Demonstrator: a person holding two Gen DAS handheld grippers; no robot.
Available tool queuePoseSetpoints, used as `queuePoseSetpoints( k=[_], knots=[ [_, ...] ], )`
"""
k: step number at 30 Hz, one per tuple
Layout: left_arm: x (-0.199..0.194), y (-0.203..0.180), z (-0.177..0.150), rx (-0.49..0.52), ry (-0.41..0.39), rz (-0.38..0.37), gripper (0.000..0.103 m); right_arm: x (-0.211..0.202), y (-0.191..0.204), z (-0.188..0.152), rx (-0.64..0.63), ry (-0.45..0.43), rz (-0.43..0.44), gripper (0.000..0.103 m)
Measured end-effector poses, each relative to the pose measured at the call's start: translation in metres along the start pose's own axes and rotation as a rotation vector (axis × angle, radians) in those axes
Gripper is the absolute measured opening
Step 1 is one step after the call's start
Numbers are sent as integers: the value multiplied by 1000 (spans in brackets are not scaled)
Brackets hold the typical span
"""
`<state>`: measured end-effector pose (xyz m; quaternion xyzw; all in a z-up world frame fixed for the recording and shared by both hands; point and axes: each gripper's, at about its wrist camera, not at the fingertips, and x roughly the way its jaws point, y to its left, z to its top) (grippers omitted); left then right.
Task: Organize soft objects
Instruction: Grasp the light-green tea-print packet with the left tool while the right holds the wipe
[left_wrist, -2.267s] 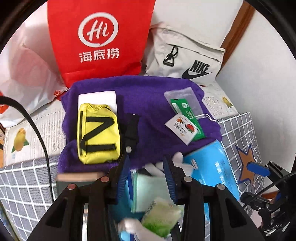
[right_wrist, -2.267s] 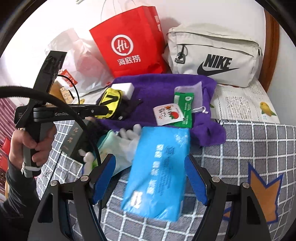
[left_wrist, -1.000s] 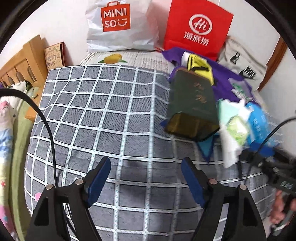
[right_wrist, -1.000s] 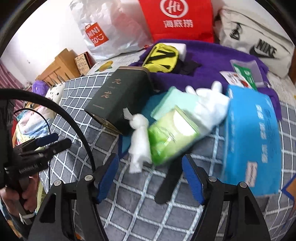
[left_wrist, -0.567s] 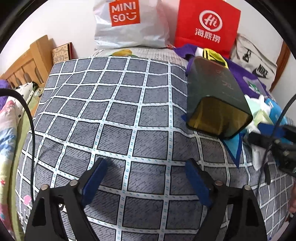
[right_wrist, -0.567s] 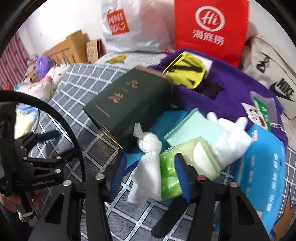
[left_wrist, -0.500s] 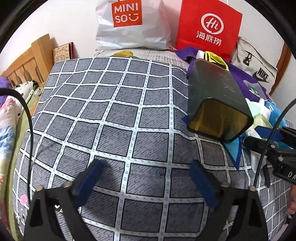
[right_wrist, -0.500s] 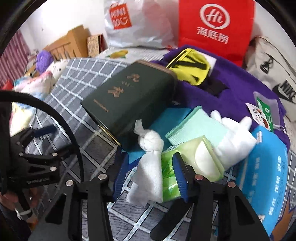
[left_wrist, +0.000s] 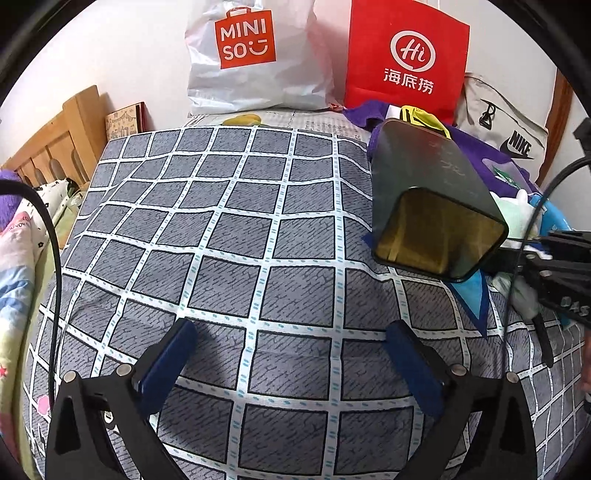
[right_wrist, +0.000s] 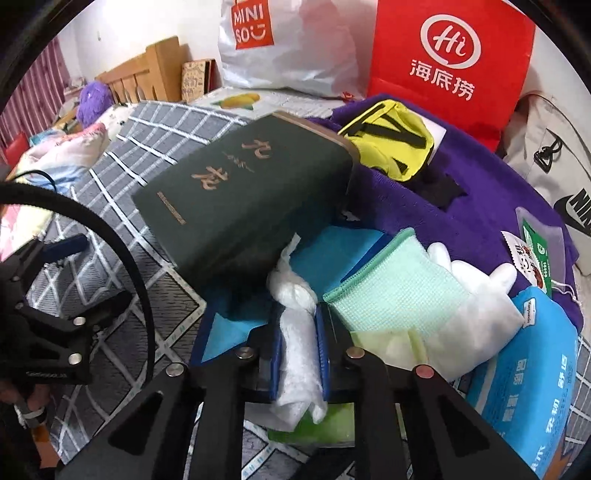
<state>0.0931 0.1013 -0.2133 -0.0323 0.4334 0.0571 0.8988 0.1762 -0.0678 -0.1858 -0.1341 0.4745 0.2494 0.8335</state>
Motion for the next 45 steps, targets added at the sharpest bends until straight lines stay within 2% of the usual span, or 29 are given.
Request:
queuePoseSetpoints(
  k=[2, 5, 6, 8, 9, 12, 14, 18, 21, 27, 30, 36, 41, 42, 44, 45],
  knots=[
    [-1, 0, 1, 3, 2, 7, 99, -8, -4, -1, 20, -9, 38, 15],
    [-7, 0, 7, 10, 26, -19, 71, -26, -8, -3, 38, -35, 59, 15],
    [-9, 0, 10, 3, 41, -31, 55, -34, -9, -5, 38, -45, 61, 15],
    [-13, -1, 15, -15, 72, -88, 35, -45, -11, -6, 48, -56, 71, 15],
    [-16, -2, 17, -24, 88, -118, 34, -51, -12, -7, 55, -63, 79, 15],
    [-29, -14, 22, -11, 87, -162, 34, -74, -19, -14, 85, -100, 93, 15],
    [-38, -27, 26, 23, 83, -179, 38, -91, -25, -21, 103, -125, 82, 15],
    [-45, -63, 33, 83, 98, -249, 60, -116, -43, -37, 146, -162, 56, 16],
    [-48, -92, 37, 133, 107, -332, 64, -132, -59, -52, 178, -182, 30, 16],
    [-49, -147, 40, 267, 135, -413, 74, -159, -102, -91, 277, -199, -29, 16],
    [-46, -167, 43, 336, 128, -393, 82, -166, -116, -108, 325, -196, -51, 16],
    [-22, -196, 50, 451, 150, -311, 82, -167, -141, -135, 404, -186, -71, 16],
    [6, -213, 38, 574, 191, -213, 82, -156, -153, -150, 455, -157, -58, 16],
    [7, -216, 35, 596, 175, -186, 82, -153, -154, -152, 462, -152, -55, 16],
    [6, -217, 34, 615, 164, -214, 79, -152, -155, -155, 470, -146, -53, 16],
    [6, -217, 34, 610, 168, -235, 67, -150, -156, -156, 473, -142, -50, 16]
  ],
)
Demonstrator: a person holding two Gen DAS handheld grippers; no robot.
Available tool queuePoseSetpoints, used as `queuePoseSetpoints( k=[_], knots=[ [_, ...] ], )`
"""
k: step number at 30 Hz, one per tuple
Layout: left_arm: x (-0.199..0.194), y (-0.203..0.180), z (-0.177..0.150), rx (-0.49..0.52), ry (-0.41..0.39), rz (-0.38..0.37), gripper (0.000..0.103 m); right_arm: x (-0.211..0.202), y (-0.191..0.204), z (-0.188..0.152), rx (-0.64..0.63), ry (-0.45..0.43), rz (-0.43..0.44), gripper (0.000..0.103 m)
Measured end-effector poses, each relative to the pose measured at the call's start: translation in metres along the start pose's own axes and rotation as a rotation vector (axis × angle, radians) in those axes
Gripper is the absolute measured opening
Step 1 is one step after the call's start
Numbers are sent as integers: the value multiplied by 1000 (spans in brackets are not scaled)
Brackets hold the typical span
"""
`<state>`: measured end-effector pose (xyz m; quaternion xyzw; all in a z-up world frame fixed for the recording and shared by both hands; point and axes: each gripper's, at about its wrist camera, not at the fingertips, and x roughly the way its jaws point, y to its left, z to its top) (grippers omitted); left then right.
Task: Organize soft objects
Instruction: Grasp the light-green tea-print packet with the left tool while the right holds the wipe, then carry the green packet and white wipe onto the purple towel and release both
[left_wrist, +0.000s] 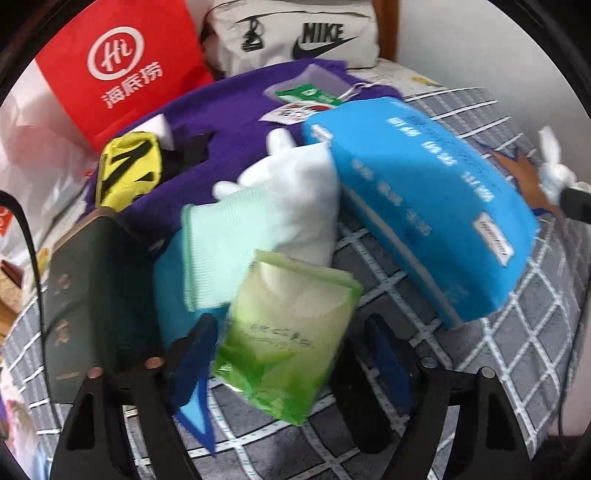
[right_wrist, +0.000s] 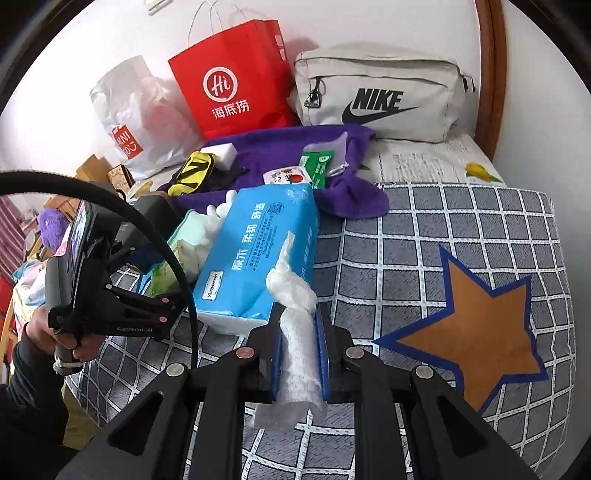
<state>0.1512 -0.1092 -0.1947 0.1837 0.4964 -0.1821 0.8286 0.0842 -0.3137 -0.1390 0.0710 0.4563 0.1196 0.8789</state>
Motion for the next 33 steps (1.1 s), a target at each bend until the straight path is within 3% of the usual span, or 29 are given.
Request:
queuePoseSetpoints(
  k=[1, 4, 9, 22, 29, 33],
  knots=[
    [0, 1, 0, -4, 0, -6, 57, 1, 0, 0, 0, 2, 0, 16],
    [-5, 4, 2, -8, -8, -12, 53, 2, 1, 1, -3, 5, 4, 16],
    [-29, 8, 4, -31, -55, -29, 53, -1, 11, 6, -18, -11, 18, 16],
    [-82, 31, 21, -125, -180, 51, 53, 2, 31, 30, -37, -37, 51, 16],
    [-96, 61, 39, -206, -233, 70, 53, 9, 45, 66, -75, -75, 61, 16],
    [-97, 82, 48, -270, -255, 32, 53, 15, 50, 88, -83, -95, 60, 16]
  ],
)
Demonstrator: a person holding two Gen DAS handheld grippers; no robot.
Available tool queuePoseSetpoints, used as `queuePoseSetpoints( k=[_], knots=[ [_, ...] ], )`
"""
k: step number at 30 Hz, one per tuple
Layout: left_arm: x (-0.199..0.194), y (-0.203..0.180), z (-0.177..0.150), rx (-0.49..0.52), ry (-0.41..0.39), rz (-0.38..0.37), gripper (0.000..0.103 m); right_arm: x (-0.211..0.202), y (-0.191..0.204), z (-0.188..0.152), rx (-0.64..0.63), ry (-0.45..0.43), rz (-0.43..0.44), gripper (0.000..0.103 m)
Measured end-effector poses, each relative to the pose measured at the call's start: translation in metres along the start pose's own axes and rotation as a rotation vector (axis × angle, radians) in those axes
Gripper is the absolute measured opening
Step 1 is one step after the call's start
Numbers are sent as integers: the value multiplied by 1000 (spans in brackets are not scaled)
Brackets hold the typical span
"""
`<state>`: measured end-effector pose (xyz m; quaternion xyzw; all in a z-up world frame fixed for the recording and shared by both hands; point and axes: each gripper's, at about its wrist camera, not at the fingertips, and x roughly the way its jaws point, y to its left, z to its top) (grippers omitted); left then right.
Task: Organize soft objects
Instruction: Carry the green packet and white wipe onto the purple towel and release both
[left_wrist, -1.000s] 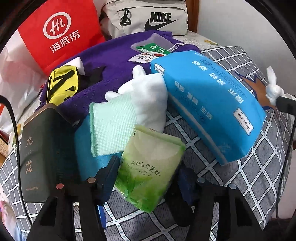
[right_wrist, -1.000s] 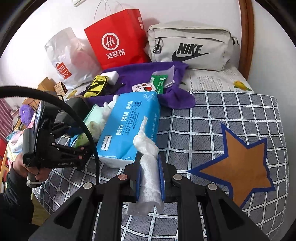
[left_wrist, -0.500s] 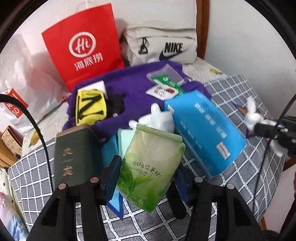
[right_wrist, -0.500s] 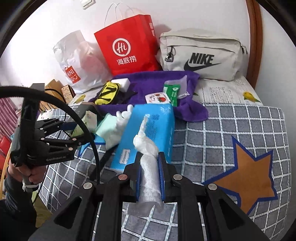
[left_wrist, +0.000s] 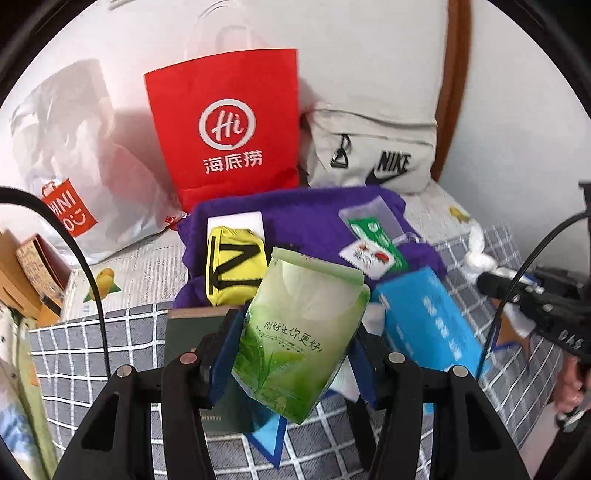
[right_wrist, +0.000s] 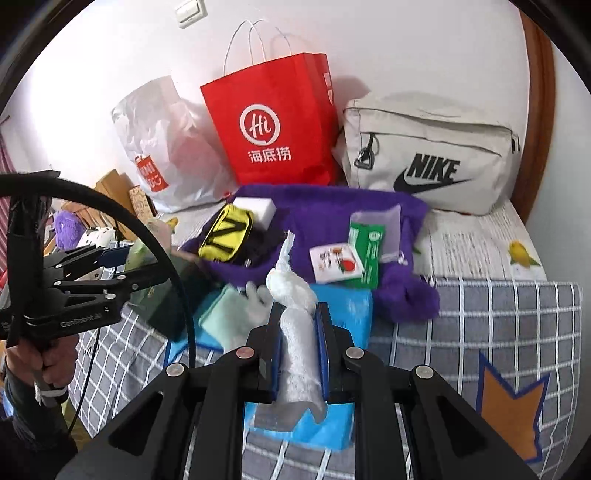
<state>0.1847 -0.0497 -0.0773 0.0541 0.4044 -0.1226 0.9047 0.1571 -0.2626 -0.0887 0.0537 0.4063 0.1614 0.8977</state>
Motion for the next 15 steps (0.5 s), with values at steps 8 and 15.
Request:
queuePoseSetpoints(
  k=[8, 15],
  knots=[
    [21, 24, 22, -117, -28, -95, 53, 32, -7, 29, 21, 6, -21, 16],
    [45, 39, 43, -248, -91, -40, 53, 62, -30, 51, 67, -2, -61, 16]
  ],
)
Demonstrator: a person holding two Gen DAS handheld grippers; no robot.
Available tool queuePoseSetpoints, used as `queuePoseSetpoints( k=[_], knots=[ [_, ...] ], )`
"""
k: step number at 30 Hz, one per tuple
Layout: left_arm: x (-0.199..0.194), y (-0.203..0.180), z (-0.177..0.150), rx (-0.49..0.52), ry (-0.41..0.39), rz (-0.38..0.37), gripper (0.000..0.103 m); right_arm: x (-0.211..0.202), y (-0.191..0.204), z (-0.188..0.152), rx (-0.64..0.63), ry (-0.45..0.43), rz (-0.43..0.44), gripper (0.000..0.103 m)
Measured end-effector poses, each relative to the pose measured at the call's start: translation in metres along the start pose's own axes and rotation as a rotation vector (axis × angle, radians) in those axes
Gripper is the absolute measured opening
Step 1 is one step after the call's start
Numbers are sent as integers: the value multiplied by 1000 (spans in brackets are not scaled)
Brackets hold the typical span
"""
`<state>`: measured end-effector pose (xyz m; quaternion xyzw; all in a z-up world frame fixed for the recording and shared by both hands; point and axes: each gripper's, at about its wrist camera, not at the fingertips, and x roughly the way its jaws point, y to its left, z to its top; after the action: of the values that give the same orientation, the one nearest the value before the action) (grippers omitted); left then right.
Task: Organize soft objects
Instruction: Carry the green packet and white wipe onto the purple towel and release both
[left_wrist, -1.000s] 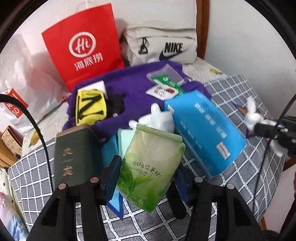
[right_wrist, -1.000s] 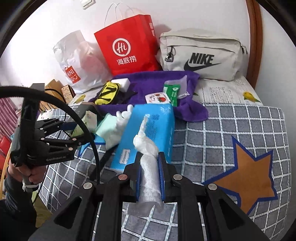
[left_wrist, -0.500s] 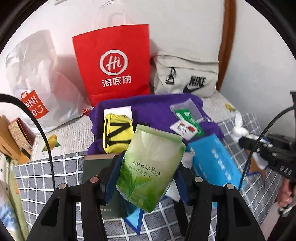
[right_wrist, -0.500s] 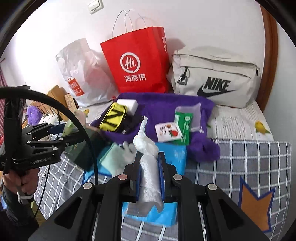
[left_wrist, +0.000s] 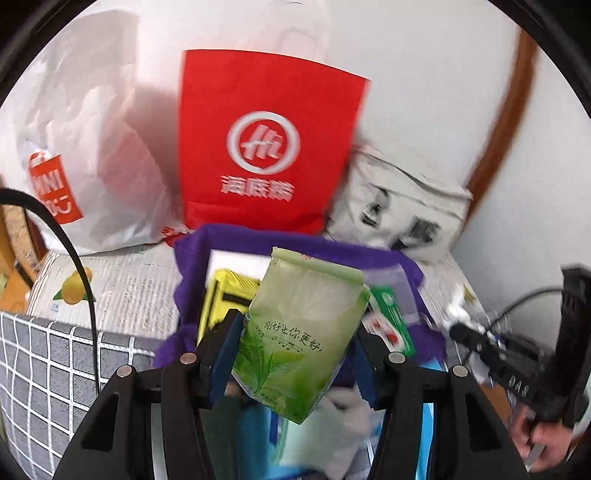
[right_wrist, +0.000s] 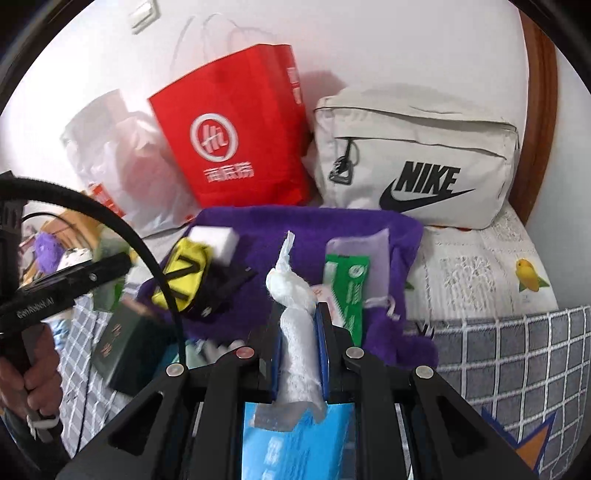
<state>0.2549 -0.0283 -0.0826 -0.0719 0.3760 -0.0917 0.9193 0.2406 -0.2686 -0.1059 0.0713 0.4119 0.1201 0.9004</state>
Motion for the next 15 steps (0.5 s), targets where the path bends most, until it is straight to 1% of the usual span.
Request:
queuePoseSetpoints(
  k=[2, 4, 6, 8, 10, 12, 15],
  knots=[
    [6, 2, 5, -26, -18, 28, 53, 10, -4, 7, 0, -5, -41, 16],
    [11, 3, 10, -52, -43, 77, 53, 20, -7, 14, 3, -14, -77, 16],
    [16, 6, 15, -79, -54, 87, 53, 27, -11, 20, 20, -24, -82, 16],
    [24, 8, 18, -112, -54, 86, 53, 34, -14, 25, 34, -32, -86, 16],
    [31, 11, 19, -156, -49, 61, 53, 45, -16, 31, 31, -27, -108, 16],
    [40, 12, 19, -168, -27, 45, 53, 53, -19, 35, 30, -18, -116, 16],
    [51, 10, 18, -165, -7, 55, 53, 69, -25, 39, 27, 12, -117, 16]
  ],
)
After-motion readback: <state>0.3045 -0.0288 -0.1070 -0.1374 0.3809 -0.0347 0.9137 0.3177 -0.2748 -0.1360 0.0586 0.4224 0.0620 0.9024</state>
